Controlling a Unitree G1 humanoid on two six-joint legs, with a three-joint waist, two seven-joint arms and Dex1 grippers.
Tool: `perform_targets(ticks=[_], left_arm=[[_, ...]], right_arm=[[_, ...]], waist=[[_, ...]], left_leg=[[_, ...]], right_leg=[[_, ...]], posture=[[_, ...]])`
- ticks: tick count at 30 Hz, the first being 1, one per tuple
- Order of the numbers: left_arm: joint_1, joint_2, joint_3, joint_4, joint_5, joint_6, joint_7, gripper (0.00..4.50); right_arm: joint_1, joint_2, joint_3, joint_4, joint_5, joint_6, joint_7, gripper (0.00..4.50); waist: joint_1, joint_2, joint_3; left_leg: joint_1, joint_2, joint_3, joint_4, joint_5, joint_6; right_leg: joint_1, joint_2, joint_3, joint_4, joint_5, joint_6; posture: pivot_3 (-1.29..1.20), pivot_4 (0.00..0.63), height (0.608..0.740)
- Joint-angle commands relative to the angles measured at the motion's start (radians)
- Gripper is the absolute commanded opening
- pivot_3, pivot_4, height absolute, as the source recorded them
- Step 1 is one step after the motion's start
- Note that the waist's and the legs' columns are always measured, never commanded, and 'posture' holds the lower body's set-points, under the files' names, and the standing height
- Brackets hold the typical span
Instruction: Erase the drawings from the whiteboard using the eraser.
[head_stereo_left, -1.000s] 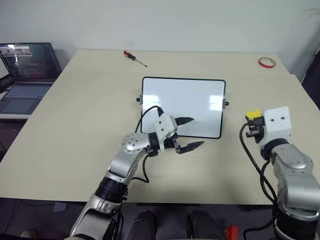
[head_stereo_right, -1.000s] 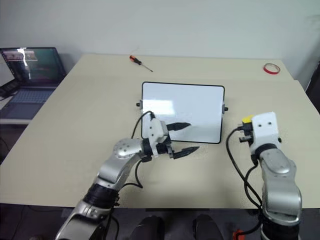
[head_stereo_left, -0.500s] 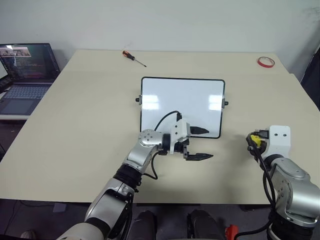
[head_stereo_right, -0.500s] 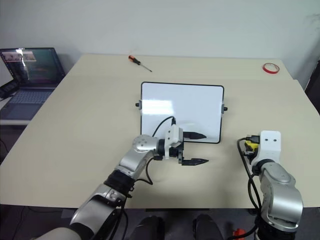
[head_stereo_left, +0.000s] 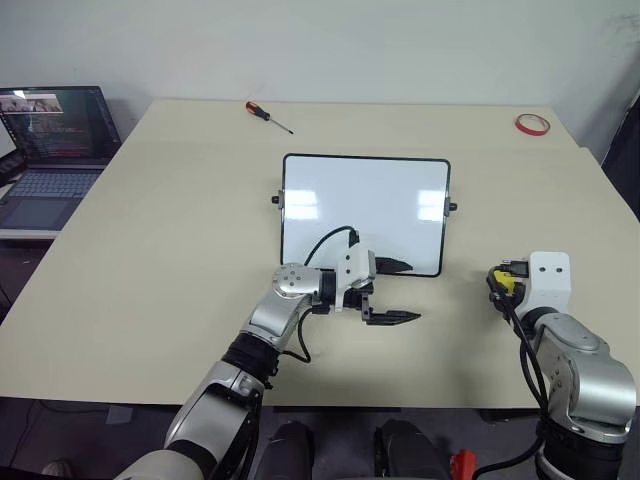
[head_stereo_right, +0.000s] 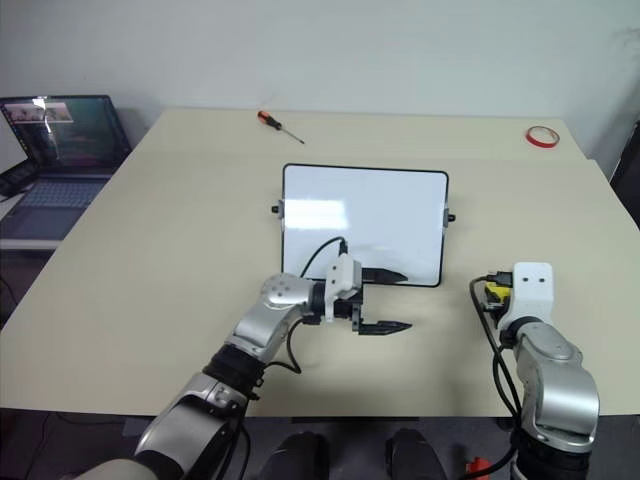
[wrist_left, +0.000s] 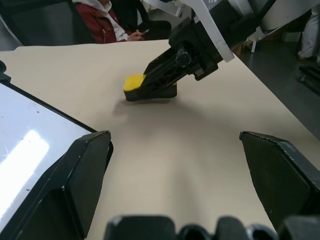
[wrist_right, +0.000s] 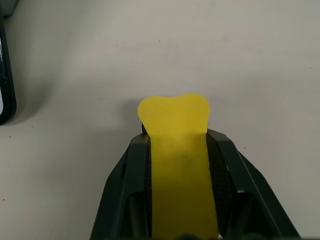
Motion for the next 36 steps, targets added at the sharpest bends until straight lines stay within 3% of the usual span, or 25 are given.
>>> perform_targets(ticks=[1,3,7,13,23,28,36], left_arm=[[-0.005,0.001,0.011,-0.038,0.0,-0.003,0.001,4.5],[-0.006,0.002,0.012,-0.041,-0.001,-0.002,0.001,4.5],[-0.009,-0.001,0.012,-0.039,0.0,-0.002,0.004,4.5],[-0.011,0.0,0.013,-0.039,0.001,-0.001,0.007,4.5],[0.031,0.047,0.056,-0.17,-0.025,0.089,0.048,4.5],[0.099,0.068,0.144,-0.293,-0.002,0.166,0.246,4.5],[0.329,0.008,0.262,-0.59,0.083,0.33,0.668,4.5]], right_arm=[[0.004,-0.014,-0.014,-0.013,0.02,-0.029,-0.005,1.15],[-0.001,0.002,-0.03,-0.01,0.03,-0.024,-0.013,1.15],[0.0,0.014,-0.041,-0.007,0.048,-0.022,-0.022,2.31],[-0.003,0.008,-0.049,0.002,0.068,-0.027,-0.033,4.47],[-0.054,0.064,-0.103,-0.047,0.111,0.039,-0.091,4.47],[-0.087,0.118,-0.132,-0.166,0.141,0.069,-0.112,4.47],[0.071,0.092,-0.107,-0.227,0.099,-0.226,-0.136,4.47]], waist=[[0.0,0.0,0.0],[0.0,0.0,0.0],[0.0,0.0,0.0],[0.0,0.0,0.0],[-0.002,0.001,0.0],[-0.003,0.002,-0.001],[0.001,0.002,-0.002]], left_leg=[[0.0,0.0,0.0,0.0,0.0,0.0],[0.0,0.0,0.0,0.0,0.0,0.0],[0.0,0.0,0.0,0.0,0.0,0.0],[0.0,0.0,0.0,0.0,0.0,0.0],[0.0,0.001,0.001,0.0,0.0,0.0],[0.0,0.001,0.001,0.001,0.0,0.0],[0.0,0.001,0.001,0.002,0.0,0.0]], right_leg=[[0.0,0.0,0.0,0.0,0.0,0.0],[0.0,0.0,0.0,0.0,0.0,0.0],[0.0,0.0,0.0,0.0,0.0,0.0],[0.0,0.0,0.0,0.001,0.0,0.0],[0.0,0.0,0.001,0.002,0.0,0.0],[-0.002,-0.002,0.002,0.004,0.0,0.0],[-0.001,-0.004,0.002,0.005,0.0,0.0]], posture=[[0.0,0.15,0.74],[0.0,0.15,0.74],[0.0,0.15,0.74],[0.0,0.15,0.74],[0.0,0.15,0.74],[0.0,0.15,0.74],[0.0,0.15,0.74]])
